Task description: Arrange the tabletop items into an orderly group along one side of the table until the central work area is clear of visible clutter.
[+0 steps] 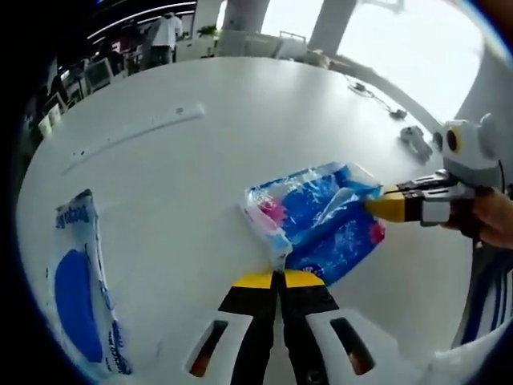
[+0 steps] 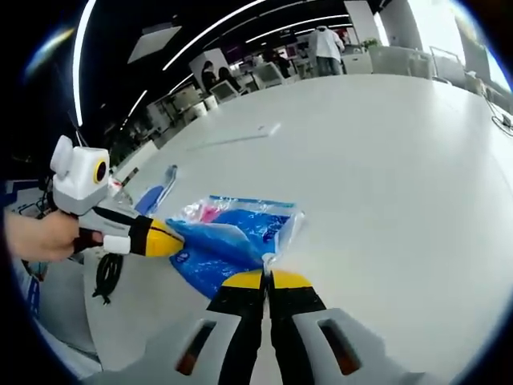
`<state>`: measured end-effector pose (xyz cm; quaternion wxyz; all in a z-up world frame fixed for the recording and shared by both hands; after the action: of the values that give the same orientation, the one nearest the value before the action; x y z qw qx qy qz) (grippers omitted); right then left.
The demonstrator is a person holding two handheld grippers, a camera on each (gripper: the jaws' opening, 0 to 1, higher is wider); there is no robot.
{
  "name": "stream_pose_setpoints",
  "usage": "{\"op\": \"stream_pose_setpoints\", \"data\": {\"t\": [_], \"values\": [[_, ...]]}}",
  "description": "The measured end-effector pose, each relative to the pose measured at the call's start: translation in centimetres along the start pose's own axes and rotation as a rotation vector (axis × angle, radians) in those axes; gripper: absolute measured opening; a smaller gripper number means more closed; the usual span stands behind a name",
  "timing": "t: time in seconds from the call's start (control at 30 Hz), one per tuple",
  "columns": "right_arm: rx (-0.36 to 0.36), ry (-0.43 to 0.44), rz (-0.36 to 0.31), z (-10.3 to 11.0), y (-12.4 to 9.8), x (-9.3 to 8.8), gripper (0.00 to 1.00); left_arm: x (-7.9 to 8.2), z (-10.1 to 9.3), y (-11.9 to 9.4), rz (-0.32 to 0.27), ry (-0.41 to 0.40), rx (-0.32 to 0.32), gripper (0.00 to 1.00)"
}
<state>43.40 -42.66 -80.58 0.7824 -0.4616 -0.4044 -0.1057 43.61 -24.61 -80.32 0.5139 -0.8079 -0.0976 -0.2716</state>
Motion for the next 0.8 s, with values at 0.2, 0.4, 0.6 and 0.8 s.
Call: {"op": "stream_pose_setpoints", "data": {"t": [0.2,0.4,0.6,0.8], "values": [[-0.003,0.008,0.006,-0.01,0.20,-0.34,0.00,-0.13,-0.08,-0.01,-0.014,-0.023,0.006,0.00],[0.007,0.002,-0.013,-0.21,0.19,-0.31,0.00,-0.12,0.19,0.05,-0.021,-0.073,0.000,0.00],[0.007,-0.015,-0.026,0.05,0.04,-0.12,0.08,-0.18,-0.06,-0.05,-0.035,-0.147,0.012,0.00],[-0.007,-0.040,-0.031,0.22,-0.43,-0.22,0.22,0.20,-0.46,-0.70,-0.065,-0.202,0.011,0.14]]}}
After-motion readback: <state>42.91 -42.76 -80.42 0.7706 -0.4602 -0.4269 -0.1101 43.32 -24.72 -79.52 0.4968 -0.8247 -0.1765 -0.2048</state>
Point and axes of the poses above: the point that each gripper's makers call its tool centre point, and the gripper's own axes: y roughly forward along the fingers, z roughly to its left, x roughly out of its top, the point moved 6 cm from there along -y, roughly backward along the fingers, and after that the axes turned 9 degrees about -y, right-handed, at the moved point
